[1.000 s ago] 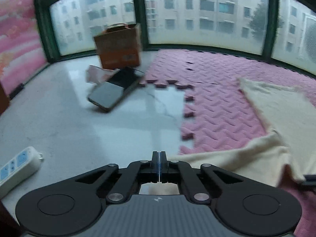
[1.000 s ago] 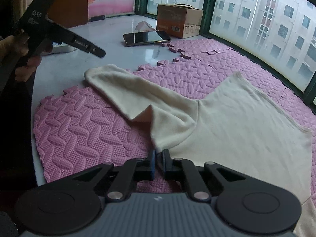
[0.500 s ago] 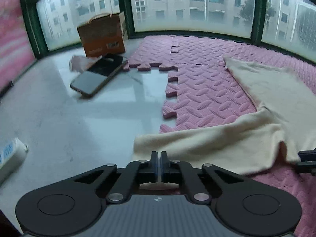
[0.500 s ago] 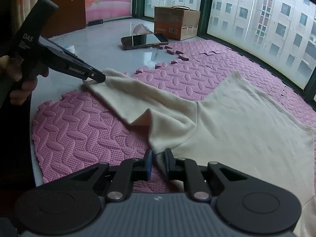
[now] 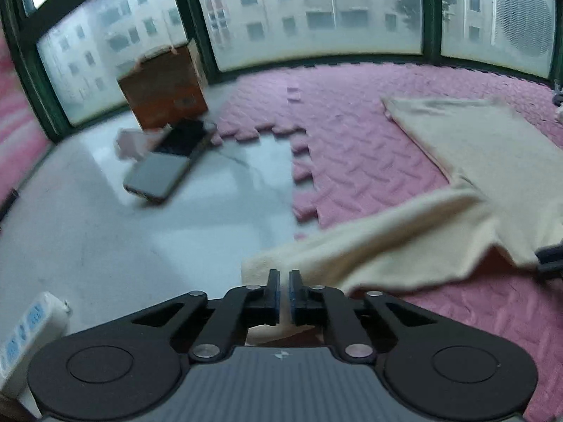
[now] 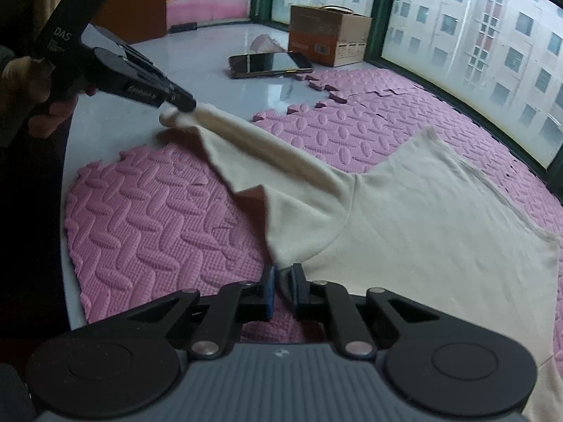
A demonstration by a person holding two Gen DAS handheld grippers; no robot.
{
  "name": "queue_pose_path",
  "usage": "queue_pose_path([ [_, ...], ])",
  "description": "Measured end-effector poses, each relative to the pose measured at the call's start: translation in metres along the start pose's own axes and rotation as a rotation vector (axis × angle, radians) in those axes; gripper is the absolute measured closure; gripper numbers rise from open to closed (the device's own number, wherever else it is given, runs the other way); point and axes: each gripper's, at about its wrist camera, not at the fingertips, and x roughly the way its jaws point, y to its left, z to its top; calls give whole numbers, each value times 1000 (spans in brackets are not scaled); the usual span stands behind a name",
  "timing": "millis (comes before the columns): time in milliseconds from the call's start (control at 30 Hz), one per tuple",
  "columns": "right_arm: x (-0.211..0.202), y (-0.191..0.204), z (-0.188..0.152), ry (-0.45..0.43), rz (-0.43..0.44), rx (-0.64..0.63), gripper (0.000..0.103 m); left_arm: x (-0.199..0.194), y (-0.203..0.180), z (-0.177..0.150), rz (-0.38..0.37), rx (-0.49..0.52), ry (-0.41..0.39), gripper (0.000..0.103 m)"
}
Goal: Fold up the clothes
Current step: 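Grasp the other sleeve with the left gripper and pull it straight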
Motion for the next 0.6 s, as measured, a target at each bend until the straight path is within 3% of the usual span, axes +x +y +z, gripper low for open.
queue_pose_path([
  [33, -1, 0, 0, 5, 5, -7, 94, 0, 3, -2, 6, -9, 5, 85],
  [67, -3, -2, 1, 8, 13, -7, 95, 0, 8, -3, 21, -31, 3, 70],
  [100, -4, -3, 2, 9, 22, -2, 94, 0, 16, -3, 34, -67, 0, 68],
  [267, -9, -10, 11, -19, 48, 39, 92, 8, 45, 4, 26, -212, 9, 68],
  [433, -8, -13, 18, -48, 49, 70, 92, 28, 34, 12, -19, -170, 49, 68],
  [500, -7, -13, 19, -50, 46, 65, 92, 34, 29, 12, -26, -154, 58, 70],
  [533, -7, -13, 19, -49, 43, 62, 92, 36, 26, 12, -32, -147, 63, 76],
  [567, -5, -13, 19, -47, 38, 61, 92, 38, 22, 11, -32, -120, 65, 91],
  [600, -4, -14, 18, -45, 36, 63, 92, 38, 17, 11, -16, -93, 58, 94],
])
